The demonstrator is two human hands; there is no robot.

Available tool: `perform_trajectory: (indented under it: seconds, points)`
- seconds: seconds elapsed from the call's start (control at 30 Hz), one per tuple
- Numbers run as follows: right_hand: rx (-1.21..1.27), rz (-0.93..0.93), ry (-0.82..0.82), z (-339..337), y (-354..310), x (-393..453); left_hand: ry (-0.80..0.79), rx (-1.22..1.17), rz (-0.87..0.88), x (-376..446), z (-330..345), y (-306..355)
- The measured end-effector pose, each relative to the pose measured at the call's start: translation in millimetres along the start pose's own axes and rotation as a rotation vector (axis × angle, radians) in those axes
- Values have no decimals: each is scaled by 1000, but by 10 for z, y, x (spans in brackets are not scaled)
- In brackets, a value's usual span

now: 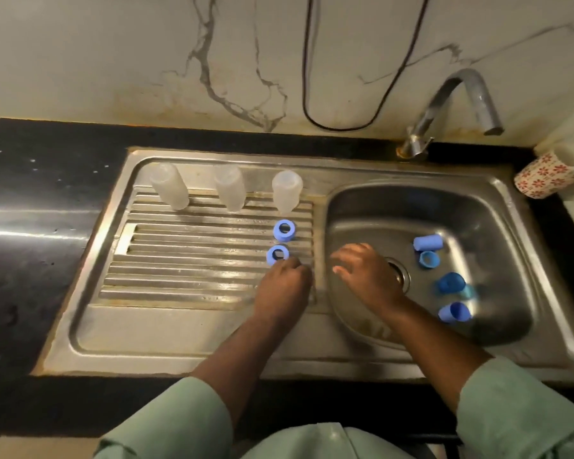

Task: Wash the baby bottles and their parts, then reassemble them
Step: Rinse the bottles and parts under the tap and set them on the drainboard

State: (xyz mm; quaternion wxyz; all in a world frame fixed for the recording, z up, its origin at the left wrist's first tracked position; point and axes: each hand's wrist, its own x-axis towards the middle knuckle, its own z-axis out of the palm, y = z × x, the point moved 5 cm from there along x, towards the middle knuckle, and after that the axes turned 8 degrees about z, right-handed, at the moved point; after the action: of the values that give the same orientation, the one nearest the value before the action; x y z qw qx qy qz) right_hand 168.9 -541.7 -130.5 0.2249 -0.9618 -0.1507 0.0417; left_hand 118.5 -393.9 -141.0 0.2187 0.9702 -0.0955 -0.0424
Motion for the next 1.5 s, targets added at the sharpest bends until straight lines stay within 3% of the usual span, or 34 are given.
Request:
perform_trajectory:
  seconds: [0.2,0.33,0.53,0.67,0.77,0.87,0.97,1.0,1.07,1.17,1.33,1.5]
  points:
    - [-17,362,-120,-401,1511,-51,-116,-89,166,759,531,912]
    - [-121,496,-155,-501,2333,87,-308,-140,55,1212,1031,1204]
    - [-308,385,-484,-136,3174,428,-511,-155,-123,1822,1696,1377]
    - [-346,327,-531,54,3273,482,-464,-176,-240,2040,1847,1305]
    - [-324,343,-509,148,3339,492,-289,-213,-311,2169,1723,1214]
    - [-40,505,-444,65,3300,494,102,-218,-332,2366,1291,1220]
    - [456,676,-421,-6,3047,533,524,-411,-220,2616,680,1368]
    - [622,733,-405,-36,2948,535,546,-450,-169,2728,564,1419]
    - [997,881,-423,-35,2806,524,420,-459,-150,3013,455,1496]
    - [1313,937,-381,-140,2586,565,324,-481,-241,3247,307,1499]
    - [1497,930,-197,-193,2384,616,443,-626,-375,3210,177,1282]
    - [1641,882,-153,-174,2306,635,320,-843,-585,3158,330,1116]
